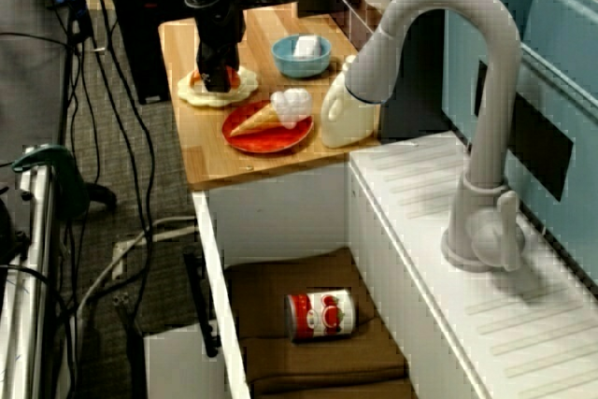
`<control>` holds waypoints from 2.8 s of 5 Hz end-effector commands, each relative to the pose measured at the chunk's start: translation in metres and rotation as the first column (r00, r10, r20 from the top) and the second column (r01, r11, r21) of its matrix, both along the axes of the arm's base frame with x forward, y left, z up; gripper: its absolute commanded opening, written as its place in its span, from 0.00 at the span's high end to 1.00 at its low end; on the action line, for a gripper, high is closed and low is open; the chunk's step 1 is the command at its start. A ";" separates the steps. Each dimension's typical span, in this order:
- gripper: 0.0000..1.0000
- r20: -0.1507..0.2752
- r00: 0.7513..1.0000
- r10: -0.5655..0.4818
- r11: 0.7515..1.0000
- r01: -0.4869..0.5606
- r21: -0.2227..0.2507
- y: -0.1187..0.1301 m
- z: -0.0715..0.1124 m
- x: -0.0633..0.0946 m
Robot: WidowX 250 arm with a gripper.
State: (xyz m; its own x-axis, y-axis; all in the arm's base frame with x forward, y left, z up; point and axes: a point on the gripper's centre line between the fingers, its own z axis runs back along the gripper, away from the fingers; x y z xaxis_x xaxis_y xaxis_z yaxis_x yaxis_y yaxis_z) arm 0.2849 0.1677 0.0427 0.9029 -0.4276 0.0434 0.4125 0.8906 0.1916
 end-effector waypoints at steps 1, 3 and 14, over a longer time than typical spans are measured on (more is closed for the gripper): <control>1.00 0.012 1.000 -0.023 1.000 0.023 0.017 0.001 0.022 0.013; 1.00 -0.063 0.991 0.119 0.990 -0.123 -0.064 -0.016 0.038 0.017; 0.00 -0.110 0.843 0.526 0.825 -0.538 -0.174 -0.041 0.030 0.041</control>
State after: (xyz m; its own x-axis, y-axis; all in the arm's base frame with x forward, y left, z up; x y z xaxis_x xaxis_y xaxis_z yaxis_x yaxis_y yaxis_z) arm 0.3146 0.1204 0.0526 0.9908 0.1279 -0.0439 -0.1292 0.9913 -0.0265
